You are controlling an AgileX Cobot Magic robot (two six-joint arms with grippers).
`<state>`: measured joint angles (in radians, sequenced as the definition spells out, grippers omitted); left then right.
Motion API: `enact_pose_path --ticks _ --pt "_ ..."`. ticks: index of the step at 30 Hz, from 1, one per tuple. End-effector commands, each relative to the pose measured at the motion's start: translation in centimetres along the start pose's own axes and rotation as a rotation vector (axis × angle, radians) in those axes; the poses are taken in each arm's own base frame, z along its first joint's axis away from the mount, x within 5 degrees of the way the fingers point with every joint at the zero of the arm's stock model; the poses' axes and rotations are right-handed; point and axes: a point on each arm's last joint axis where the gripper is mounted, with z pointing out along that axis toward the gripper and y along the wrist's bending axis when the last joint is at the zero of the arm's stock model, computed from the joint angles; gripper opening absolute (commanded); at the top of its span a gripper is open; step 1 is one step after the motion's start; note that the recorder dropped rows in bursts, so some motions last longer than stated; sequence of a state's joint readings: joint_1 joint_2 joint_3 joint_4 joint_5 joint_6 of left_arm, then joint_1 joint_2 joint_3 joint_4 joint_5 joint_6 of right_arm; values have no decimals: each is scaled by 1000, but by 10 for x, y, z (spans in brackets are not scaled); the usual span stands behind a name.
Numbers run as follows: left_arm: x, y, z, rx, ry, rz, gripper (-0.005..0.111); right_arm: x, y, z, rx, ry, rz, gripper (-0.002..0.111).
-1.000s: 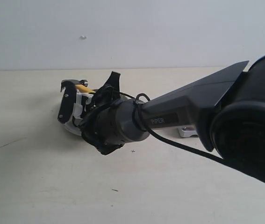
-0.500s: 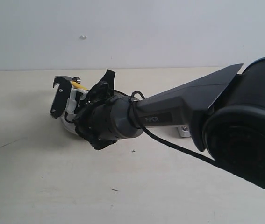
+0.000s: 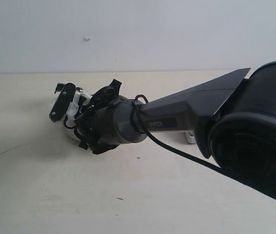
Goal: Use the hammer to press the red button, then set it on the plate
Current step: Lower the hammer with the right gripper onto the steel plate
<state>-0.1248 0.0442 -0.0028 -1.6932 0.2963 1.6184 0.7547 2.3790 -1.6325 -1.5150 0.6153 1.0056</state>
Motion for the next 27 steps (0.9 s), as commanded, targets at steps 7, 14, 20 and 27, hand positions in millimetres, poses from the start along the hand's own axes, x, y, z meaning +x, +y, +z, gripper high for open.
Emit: enact_pose_path --ticks 7,14,20,27 --pt "1 0 0 5 0 1 0 -5 -3 1 32 -20 -47 13" --pt "1 0 0 5 0 1 0 9 13 14 37 20 -128 14" --pt "1 0 0 5 0 1 0 11 10 14 67 38 -136 21" --pt "1 0 0 5 0 1 0 7 5 10 70 31 -119 45"
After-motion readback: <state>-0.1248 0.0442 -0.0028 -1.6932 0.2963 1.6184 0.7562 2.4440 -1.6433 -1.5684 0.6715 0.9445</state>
